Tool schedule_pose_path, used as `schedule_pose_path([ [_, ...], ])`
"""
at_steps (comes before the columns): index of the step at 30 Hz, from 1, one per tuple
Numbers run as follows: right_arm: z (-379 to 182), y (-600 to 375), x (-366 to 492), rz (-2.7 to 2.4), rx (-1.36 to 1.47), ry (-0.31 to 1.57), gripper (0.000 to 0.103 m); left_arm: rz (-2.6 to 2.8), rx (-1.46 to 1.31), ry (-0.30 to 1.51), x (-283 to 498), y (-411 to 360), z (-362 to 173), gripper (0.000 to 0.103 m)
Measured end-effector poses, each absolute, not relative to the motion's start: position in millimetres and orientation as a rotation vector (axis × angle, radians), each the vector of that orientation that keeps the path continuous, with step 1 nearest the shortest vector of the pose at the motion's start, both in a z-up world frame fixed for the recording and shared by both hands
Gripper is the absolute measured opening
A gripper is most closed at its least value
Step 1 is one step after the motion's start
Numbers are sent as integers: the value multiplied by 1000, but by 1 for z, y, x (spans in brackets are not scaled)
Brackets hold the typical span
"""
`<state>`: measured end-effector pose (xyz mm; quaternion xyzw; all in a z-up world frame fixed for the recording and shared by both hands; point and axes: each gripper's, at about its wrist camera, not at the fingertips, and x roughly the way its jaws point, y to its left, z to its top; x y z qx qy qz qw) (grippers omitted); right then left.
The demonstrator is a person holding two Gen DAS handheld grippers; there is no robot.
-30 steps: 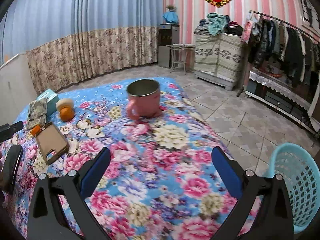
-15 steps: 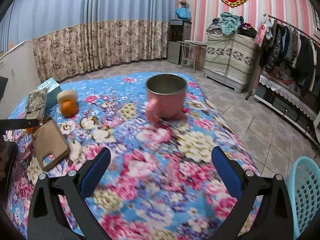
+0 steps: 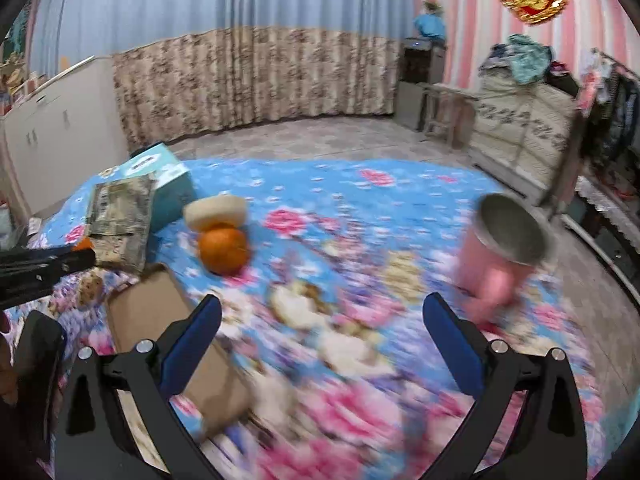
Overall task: Collect trash
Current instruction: 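Grasp the orange lid with the left gripper while the right grasps an orange peel, then lift the orange lid with the left gripper while the right releases the peel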
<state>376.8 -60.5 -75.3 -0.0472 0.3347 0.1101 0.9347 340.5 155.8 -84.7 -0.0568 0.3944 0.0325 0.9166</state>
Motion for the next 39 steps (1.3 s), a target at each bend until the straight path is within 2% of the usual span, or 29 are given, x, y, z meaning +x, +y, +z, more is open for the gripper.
schedule_pose_path([
  [4,-89,-35,402,256,-72,755,98,141,-24,735,332,175,-71,39],
  [13,-96,3,440,309,-53,819,97,205,-43,719,328,223,-67,39],
  [15,-100,9,446,314,-76,833,82,210,-32,713,327,223,-65,39],
  [16,-103,10,449,323,-77,844,71,212,-29,711,327,223,-63,39],
  [21,-106,6,443,403,-24,851,40,215,-18,707,324,215,-55,39],
  [30,-95,-59,388,381,59,785,40,179,-7,701,303,169,-45,39],
  [39,-61,-161,319,278,63,699,40,49,24,670,283,81,-34,39],
])
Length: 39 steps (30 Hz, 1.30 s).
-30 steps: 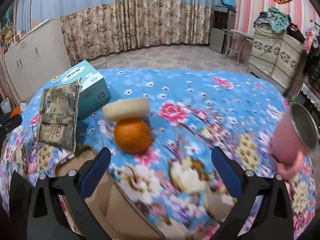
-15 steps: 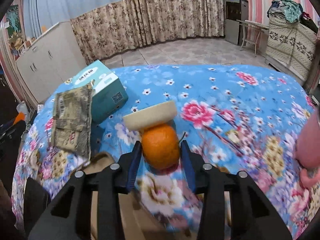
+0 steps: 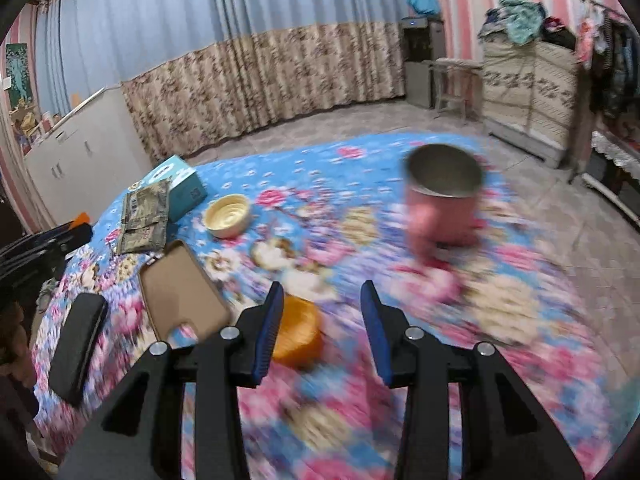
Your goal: Collect trash
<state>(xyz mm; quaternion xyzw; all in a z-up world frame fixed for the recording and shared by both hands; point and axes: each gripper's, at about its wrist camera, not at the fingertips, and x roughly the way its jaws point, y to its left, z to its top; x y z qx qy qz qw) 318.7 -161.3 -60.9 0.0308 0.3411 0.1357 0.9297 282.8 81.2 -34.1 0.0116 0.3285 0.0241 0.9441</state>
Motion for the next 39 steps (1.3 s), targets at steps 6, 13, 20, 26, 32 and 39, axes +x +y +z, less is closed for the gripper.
schedule_pose_path([
  [6,-53,-221,287,193,27,715,40,-39,45,673,272,23,-38,39],
  [13,-54,-207,288,212,-28,698,74,-33,40,665,260,22,-36,39],
  [20,-78,-145,317,267,-48,757,78,65,33,660,257,81,-36,39],
  [26,-103,-113,347,243,-50,844,77,122,1,684,254,123,-42,39],
  [32,-107,-119,348,285,-3,855,36,136,9,677,252,128,-39,39],
  [39,-80,-177,293,247,29,747,35,63,36,651,256,78,-31,39],
])
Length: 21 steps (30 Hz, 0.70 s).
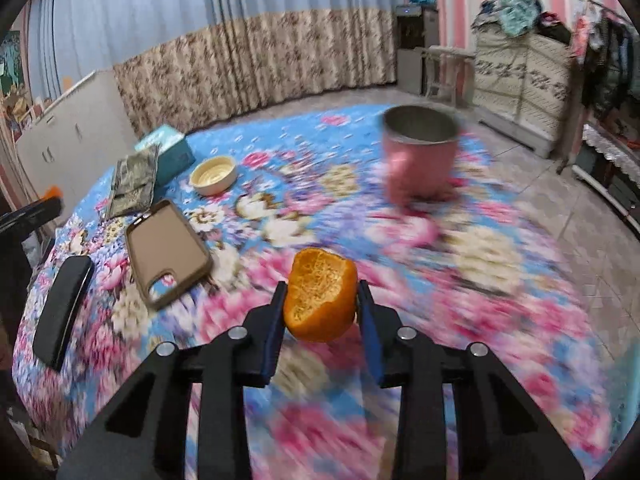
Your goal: Collect trash
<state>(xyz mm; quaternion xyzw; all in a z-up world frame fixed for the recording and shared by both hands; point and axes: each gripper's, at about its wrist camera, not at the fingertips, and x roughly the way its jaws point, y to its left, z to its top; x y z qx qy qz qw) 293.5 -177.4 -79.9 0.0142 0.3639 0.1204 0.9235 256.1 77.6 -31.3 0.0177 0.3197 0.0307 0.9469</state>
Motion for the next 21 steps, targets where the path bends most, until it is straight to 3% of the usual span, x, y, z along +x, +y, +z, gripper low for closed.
schedule_pose_path([
  [14,-1,-376,151,-166,96,541,35,-359,140,540,251,-162,-15,39],
  [21,2,-461,102,-354,178,516,35,-564,188,544,235,-277,-31,39],
])
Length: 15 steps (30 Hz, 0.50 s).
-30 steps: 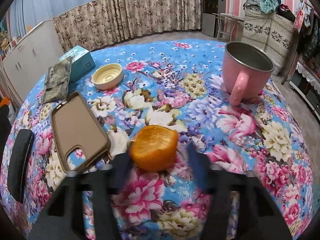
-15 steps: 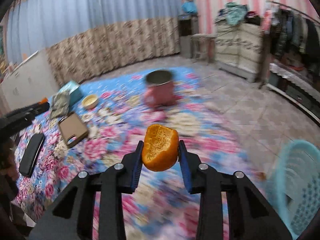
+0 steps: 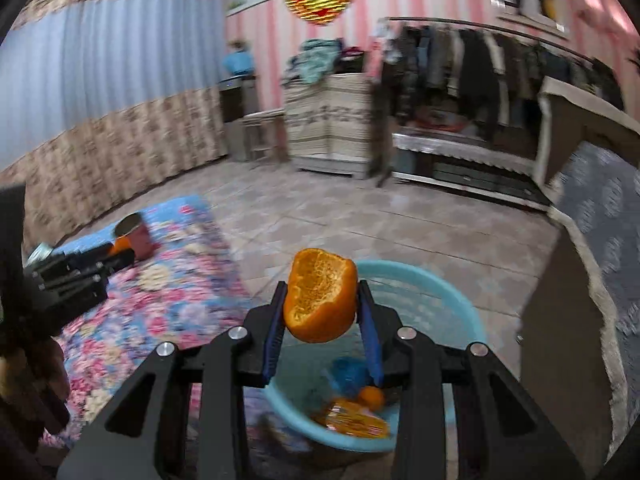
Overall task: Collect trash
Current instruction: 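Carry the lid and peel over the blue basket and open both grippers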
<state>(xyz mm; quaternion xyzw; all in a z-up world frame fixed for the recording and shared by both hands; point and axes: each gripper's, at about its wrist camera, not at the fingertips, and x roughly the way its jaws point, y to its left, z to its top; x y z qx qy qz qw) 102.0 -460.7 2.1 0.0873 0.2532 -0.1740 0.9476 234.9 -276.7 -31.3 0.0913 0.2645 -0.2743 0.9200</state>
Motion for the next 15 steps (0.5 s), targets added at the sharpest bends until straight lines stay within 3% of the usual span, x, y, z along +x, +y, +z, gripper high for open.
schedule_pose_path([
  [15,-24,-525,82,-496,275,494,35,-743,249,585,219,-399,-52,39],
])
